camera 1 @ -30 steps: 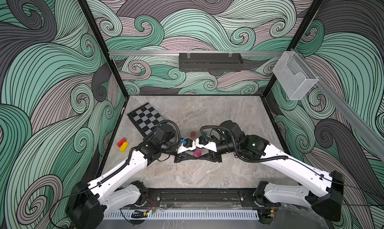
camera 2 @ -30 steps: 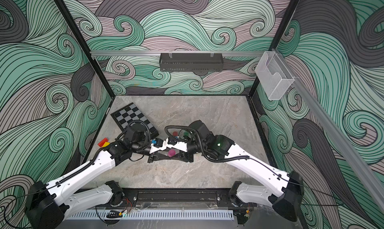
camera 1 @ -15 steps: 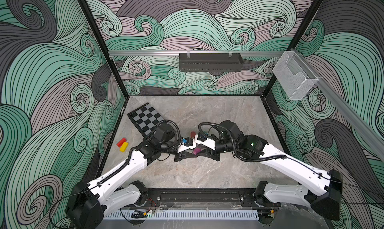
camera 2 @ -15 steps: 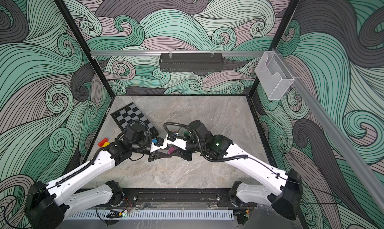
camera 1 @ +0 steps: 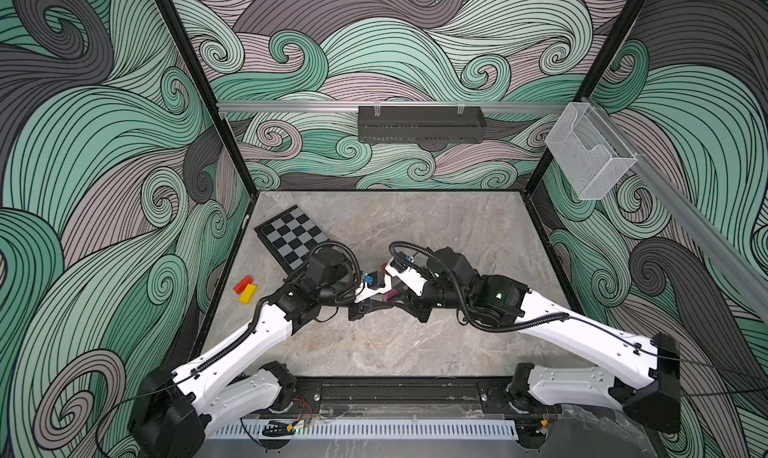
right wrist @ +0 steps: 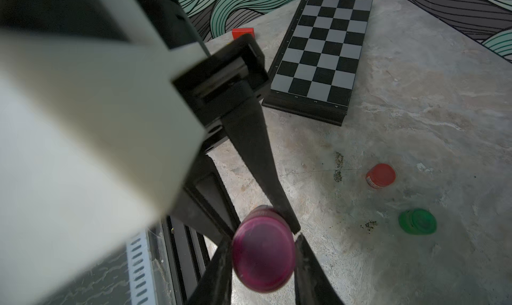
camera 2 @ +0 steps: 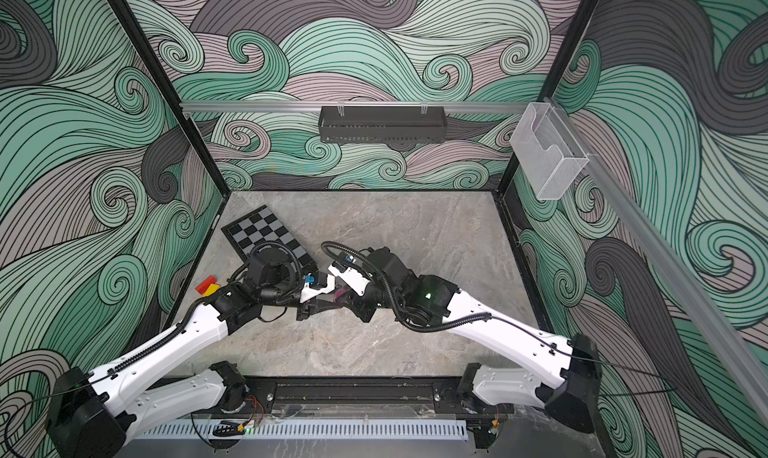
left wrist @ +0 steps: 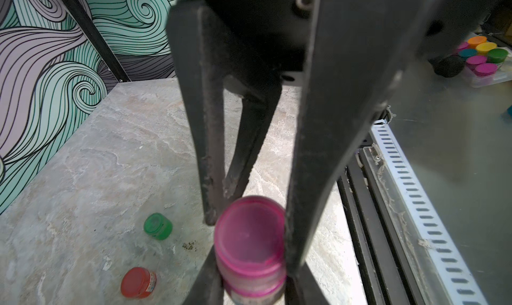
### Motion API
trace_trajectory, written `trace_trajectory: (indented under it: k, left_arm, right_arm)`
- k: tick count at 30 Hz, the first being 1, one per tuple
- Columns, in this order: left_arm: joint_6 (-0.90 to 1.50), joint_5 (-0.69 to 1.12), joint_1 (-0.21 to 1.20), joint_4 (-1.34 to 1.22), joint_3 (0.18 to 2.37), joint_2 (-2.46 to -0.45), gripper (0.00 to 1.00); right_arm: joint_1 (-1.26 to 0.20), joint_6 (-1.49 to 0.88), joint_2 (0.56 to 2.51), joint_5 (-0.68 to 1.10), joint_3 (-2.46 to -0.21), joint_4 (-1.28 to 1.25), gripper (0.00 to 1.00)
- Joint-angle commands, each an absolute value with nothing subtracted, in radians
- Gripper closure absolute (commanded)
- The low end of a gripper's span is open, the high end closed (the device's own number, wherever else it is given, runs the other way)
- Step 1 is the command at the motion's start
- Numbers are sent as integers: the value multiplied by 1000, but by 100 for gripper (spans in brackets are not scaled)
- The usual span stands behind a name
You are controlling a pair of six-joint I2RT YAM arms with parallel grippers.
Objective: Close the paint jar lid
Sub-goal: Screw the lid onto the paint jar.
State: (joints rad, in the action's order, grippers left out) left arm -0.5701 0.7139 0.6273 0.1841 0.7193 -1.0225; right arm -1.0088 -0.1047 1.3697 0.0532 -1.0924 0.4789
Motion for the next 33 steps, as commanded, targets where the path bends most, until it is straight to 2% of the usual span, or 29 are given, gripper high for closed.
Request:
trace_trajectory:
  k: [1, 11, 20, 29, 31, 33]
  left_arm:
    - [-567, 715, 635, 85, 721, -993, 81]
    - [-554, 667, 635, 58, 706, -974, 82]
    - [-552, 658, 635, 58, 706, -969, 82]
    - [-548, 669, 635, 78, 707, -964, 82]
    - [-550, 686, 635, 83, 706, -966, 82]
    - [-557, 712, 635, 94, 709, -970, 82]
  right_arm:
    - [-1055, -321, 1418, -77, -1137, 425, 87]
    - [-1163, -637, 1488, -340, -1200, 486, 89]
    - [-1173, -643, 1536, -272, -1252, 481, 82]
    - [-1117, -292, 1403, -143, -1207, 469, 44]
    - [-1080, -169, 1344, -64, -1170, 461, 33]
    - [-1050, -50, 1283, 31, -1137, 460, 28]
